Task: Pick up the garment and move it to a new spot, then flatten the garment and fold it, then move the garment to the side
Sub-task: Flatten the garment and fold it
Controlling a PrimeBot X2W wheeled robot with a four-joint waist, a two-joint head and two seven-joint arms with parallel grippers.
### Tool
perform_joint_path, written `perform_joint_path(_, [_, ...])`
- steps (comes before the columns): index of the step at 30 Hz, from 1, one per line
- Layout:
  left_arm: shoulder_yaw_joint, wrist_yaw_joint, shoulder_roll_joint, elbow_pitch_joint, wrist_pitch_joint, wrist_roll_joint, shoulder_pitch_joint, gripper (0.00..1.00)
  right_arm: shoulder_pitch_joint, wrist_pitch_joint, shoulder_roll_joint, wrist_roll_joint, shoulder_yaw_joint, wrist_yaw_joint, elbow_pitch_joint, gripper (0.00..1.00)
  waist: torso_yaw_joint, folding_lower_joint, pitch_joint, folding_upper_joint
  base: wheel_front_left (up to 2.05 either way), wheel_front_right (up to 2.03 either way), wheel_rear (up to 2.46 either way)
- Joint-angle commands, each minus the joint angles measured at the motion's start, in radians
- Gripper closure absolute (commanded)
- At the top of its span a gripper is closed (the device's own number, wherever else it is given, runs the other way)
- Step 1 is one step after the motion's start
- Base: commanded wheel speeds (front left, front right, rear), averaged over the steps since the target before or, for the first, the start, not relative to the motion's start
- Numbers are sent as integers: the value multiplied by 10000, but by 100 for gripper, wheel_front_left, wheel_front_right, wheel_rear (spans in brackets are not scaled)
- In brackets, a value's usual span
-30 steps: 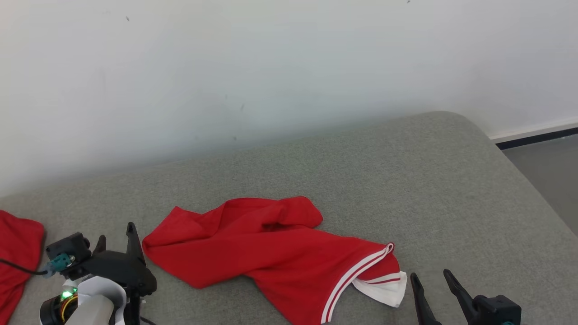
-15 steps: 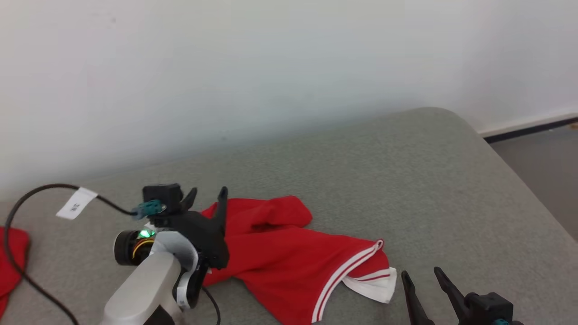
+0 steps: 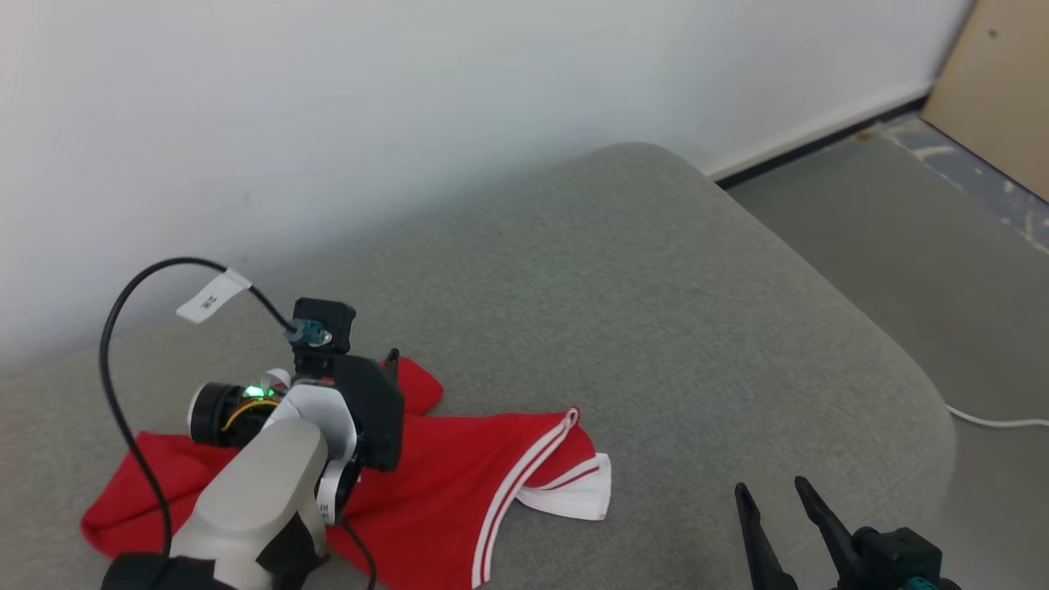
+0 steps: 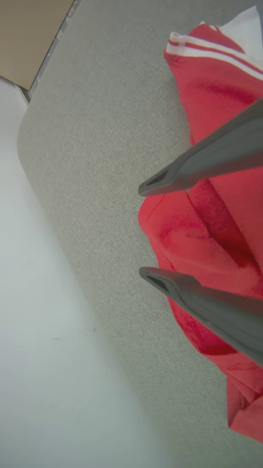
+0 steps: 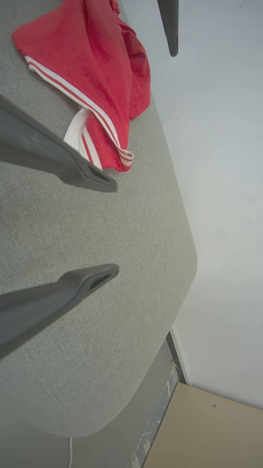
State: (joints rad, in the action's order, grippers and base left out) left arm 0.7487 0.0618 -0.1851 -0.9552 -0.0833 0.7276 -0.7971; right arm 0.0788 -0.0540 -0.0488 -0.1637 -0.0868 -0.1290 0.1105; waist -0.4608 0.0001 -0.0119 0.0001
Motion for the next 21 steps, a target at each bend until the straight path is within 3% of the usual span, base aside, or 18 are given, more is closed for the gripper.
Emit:
perform_joint_path(1, [116,74,0,-254,-150,-167,-305,0,-4,-120,-3,-63,76,-35,-45,0,-788,-1,716,-1,0,0,0])
perform_joint_path(7, [561,357,150,-1126,-810,-565,-1031,0,19,-416,-5,-254,244,-35,-88,0,-924,-1,1233,-1,0,0,0])
perform_joint_path(19, [1258,-160,476,-2530,-2273,-939,-2008,0,-119,-699,-3,-456,109,-35,69,0,-1006,-1,1674,-1,0,0,0])
perform_joint_path(20, [1289,-175,502,-2594,-2349,-951,-2055,54,-135,-697,-3,-467,88,-35,82,0,-1005,-1,1675,-1,0,0,0])
perform_joint_path(21, [1303,-232,534,-2628,-2354,-944,-2091,71,-150,-696,-3,-478,68,-35,93,0,-1003,-1,1670,-1,0,0,0])
